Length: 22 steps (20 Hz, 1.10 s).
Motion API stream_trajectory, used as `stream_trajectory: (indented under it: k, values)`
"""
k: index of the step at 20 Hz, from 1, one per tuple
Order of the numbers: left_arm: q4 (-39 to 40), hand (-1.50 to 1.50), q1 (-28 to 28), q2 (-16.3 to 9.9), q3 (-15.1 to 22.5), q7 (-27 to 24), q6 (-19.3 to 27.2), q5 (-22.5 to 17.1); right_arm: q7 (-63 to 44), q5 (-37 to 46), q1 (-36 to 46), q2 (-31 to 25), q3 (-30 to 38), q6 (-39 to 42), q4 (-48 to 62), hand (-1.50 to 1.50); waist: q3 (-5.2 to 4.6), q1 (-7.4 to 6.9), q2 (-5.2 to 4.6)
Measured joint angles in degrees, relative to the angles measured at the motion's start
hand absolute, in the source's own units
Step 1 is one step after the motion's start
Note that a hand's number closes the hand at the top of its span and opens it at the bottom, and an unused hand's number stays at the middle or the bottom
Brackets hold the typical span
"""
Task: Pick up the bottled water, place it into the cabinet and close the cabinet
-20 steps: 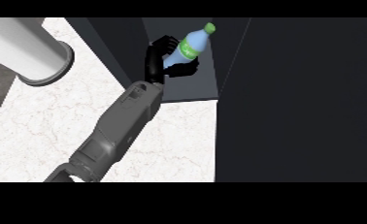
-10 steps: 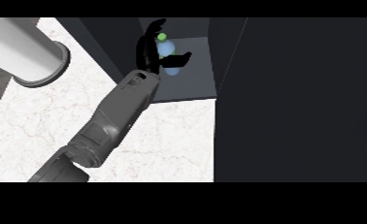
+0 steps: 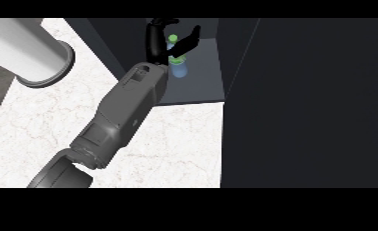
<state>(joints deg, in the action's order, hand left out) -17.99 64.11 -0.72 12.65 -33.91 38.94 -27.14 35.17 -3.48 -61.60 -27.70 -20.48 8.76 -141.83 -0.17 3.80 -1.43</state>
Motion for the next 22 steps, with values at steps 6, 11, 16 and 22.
stream_trajectory:
  k: [6, 11, 16, 22]
  values:
    - [-2.93, 1.5, -0.69, 0.54, -2.27, -3.95, -9.77, -3.7, -0.05, 0.15, -0.43, 0.21, -0.96, 0.48, -0.21, -1.5, 0.06, -0.48, 0.55]
    - [-6.81, 1.5, -3.44, 0.66, 0.78, -4.56, -11.95, -7.26, -1.25, 0.48, -0.49, 0.23, -2.24, 0.21, -0.83, -1.5, 0.09, -0.82, 1.06]
    - [-14.54, 1.5, -8.58, 0.7, 6.33, -2.33, -16.85, -11.85, -1.58, 0.91, -0.87, 0.34, -3.59, -0.47, -0.95, -1.5, 0.07, -1.29, 1.55]
    - [-27.42, -1.5, -20.02, 0.72, 15.81, -1.08, -21.87, -17.04, -2.35, 1.51, -0.62, 0.95, -5.81, -2.21, -0.98, -1.5, 0.04, -2.66, 1.92]
